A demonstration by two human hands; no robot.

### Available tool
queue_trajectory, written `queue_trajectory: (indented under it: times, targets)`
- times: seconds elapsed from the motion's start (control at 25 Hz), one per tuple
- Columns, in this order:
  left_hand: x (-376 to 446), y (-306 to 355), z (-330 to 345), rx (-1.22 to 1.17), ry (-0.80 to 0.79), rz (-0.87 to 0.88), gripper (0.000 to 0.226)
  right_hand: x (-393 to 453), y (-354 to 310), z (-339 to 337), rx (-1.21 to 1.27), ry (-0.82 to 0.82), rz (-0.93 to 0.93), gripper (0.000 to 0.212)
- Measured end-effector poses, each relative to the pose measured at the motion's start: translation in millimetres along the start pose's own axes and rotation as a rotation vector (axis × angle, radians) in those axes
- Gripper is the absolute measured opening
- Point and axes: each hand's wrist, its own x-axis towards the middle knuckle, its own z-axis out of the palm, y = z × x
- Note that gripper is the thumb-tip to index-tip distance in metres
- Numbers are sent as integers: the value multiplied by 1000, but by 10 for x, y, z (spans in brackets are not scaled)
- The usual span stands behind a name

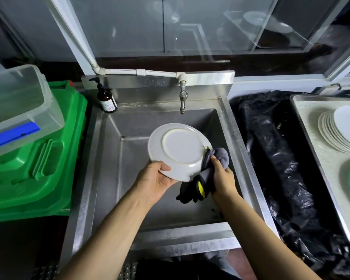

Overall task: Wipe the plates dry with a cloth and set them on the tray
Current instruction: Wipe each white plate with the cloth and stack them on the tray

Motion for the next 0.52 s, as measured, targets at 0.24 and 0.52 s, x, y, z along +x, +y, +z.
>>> queue_trajectory:
  times: [0.24,0.52]
  targets:
    - [-135,53,83,210,6,-43,58,78,-214,20,-439,-33,-512,12]
    - [-262,41,233,466,-10,-27,55,0,-461,330,-708,-528,-780,53]
